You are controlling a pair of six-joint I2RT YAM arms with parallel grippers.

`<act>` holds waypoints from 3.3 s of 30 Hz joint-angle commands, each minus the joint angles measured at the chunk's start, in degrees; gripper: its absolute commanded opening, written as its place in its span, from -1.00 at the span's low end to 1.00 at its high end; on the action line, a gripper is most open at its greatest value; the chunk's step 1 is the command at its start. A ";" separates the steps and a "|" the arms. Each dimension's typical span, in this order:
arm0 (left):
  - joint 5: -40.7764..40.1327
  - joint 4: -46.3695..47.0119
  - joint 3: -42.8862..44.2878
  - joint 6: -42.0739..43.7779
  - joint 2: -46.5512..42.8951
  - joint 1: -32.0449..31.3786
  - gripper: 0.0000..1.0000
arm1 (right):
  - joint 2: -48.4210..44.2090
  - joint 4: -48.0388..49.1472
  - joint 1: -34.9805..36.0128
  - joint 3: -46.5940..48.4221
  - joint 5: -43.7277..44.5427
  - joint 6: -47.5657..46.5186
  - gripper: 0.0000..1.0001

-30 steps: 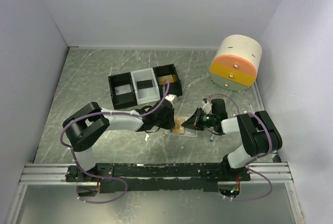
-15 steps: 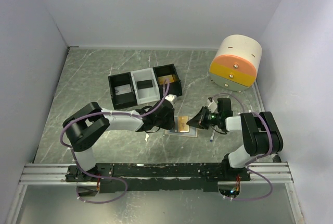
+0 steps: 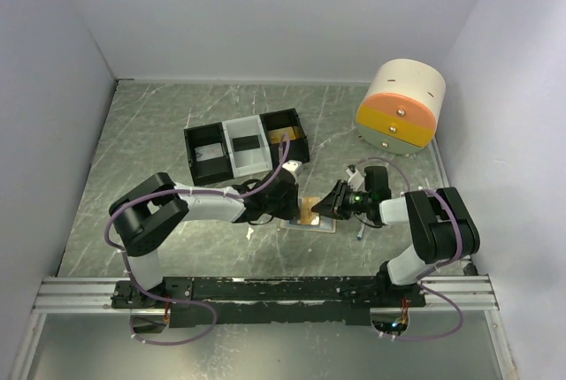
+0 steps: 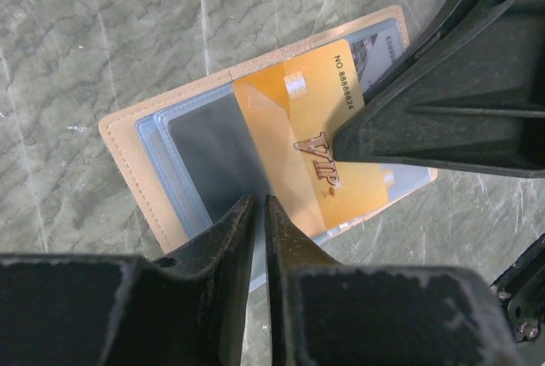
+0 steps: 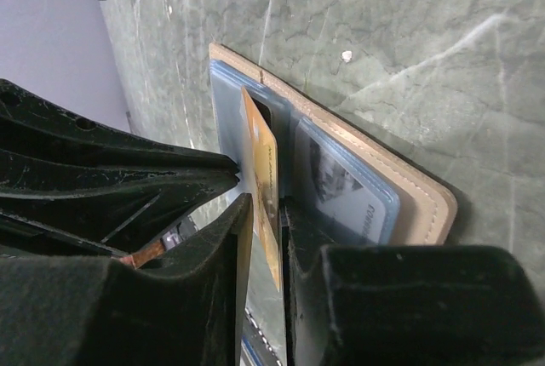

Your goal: Take the credit cards out of the card holder

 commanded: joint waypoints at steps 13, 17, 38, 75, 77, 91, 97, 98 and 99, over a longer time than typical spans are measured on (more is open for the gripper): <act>-2.72 -6.83 -3.04 -0.18 0.25 -0.72 -0.54 | -5.35 -6.97 2.15 0.63 10.77 -1.75 -1.00; -3.20 -6.22 -3.69 -0.33 -1.33 -0.71 -0.51 | -9.46 -11.08 2.09 1.87 14.20 -3.72 -1.00; -8.99 -6.65 -6.93 -0.68 -11.00 -0.71 0.01 | -7.08 -18.66 7.82 5.65 13.09 -7.56 -1.00; -11.83 -27.77 -8.36 6.90 -39.93 34.18 0.91 | -14.96 -5.10 18.48 20.07 31.37 -45.03 -1.00; -15.37 -29.56 -7.62 7.39 -43.92 34.12 0.85 | -13.43 -6.88 19.18 22.34 30.60 -52.34 -1.00; -15.11 -34.48 -5.49 18.47 -47.27 34.18 1.00 | 1.15 -14.92 20.68 36.01 28.46 -81.59 -1.00; -19.24 -36.14 -6.15 17.67 -48.83 34.18 0.98 | 7.41 -18.90 20.68 42.92 26.38 -90.62 -1.00; -20.57 -36.60 -6.48 17.64 -49.54 34.18 0.98 | 8.33 -19.06 20.68 43.28 26.73 -92.05 -1.00; -21.62 -36.85 -6.88 17.63 -50.23 34.18 0.98 | 9.06 -19.03 20.68 43.48 27.05 -93.30 -1.00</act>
